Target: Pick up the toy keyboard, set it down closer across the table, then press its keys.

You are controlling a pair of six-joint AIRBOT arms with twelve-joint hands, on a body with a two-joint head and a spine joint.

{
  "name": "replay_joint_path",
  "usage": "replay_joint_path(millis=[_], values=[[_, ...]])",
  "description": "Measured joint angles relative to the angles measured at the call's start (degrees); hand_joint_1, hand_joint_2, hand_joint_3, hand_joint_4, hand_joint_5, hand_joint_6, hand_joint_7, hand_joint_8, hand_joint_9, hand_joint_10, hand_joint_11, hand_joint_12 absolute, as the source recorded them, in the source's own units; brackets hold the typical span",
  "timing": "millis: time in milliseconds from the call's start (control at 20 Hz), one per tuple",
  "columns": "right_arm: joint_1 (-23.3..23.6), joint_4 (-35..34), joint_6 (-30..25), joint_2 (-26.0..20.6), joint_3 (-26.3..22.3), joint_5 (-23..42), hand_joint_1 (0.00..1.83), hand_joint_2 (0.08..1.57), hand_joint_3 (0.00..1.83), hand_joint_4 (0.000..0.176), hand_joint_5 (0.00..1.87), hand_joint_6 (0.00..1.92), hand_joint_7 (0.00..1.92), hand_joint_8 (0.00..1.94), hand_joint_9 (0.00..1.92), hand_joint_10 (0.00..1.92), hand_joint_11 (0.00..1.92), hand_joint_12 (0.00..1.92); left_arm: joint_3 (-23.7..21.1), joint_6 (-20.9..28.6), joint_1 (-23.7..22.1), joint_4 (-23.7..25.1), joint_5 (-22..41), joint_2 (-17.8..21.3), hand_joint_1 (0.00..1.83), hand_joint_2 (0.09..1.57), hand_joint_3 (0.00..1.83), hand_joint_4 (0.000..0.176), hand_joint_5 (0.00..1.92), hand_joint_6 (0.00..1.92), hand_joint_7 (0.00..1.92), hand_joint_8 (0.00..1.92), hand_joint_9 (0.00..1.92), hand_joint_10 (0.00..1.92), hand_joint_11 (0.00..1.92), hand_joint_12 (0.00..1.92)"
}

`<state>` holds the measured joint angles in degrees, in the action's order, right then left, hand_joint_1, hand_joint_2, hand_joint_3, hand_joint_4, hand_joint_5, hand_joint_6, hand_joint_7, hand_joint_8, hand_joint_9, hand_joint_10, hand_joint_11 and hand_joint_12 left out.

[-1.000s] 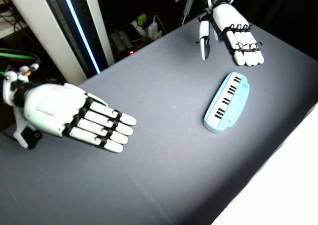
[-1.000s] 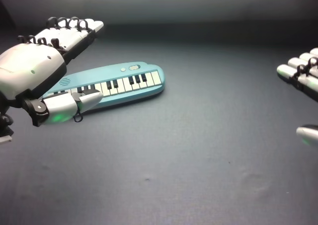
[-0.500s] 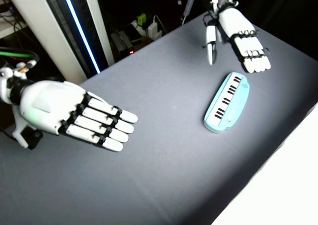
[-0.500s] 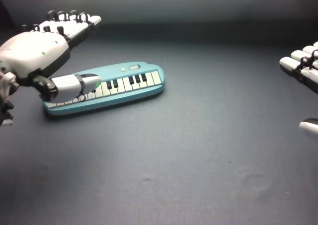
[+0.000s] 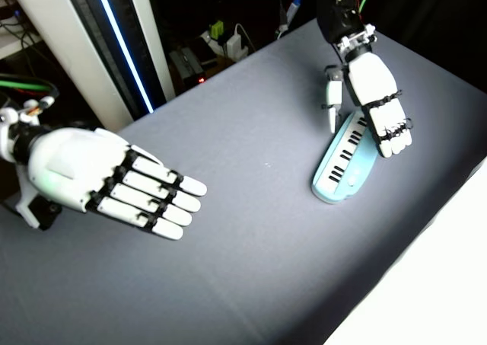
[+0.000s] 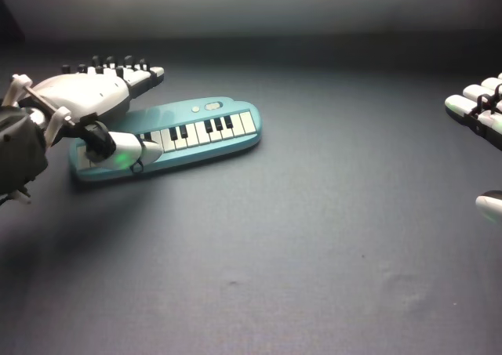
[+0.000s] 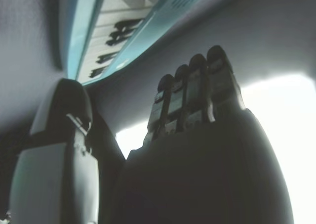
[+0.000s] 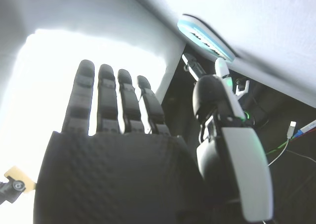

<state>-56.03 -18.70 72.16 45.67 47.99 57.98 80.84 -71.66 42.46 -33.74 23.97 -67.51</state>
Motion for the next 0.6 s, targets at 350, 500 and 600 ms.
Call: replay_joint_path(millis=[350,500,600], values=[[-0.09,-0.2,-0.33,0.0,0.0,0.02,0.38,1.39,0.0,0.012,0.0,0.0,0.0,0.0,0.0,0.0,0.0,0.0,2.08,-7.82,-0.85,-6.38,-4.72,-1.68,0.69,0.93,0.0,0.074,0.0,0.0,0.0,0.0,0.0,0.0,0.0,0.0],[-0.63,-0.11,-0.61,0.0,0.0,0.0,0.41,1.39,0.0,0.0,0.0,0.0,0.0,0.0,0.0,0.0,0.0,0.0,3.67,-10.19,-0.85,-9.25,-5.51,-2.49,0.81,0.7,0.0,0.172,0.0,0.0,0.0,0.0,0.0,0.0,0.0,0.0],[-0.66,-0.17,-0.76,0.0,0.0,0.07,0.41,1.39,0.0,0.0,0.0,0.0,0.0,0.0,0.0,0.0,0.0,0.0,4.04,-9.92,-0.87,-9.42,-5.75,-3.13,0.82,0.69,0.0,0.176,0.0,0.0,0.0,0.0,0.0,0.0,0.0,0.0]])
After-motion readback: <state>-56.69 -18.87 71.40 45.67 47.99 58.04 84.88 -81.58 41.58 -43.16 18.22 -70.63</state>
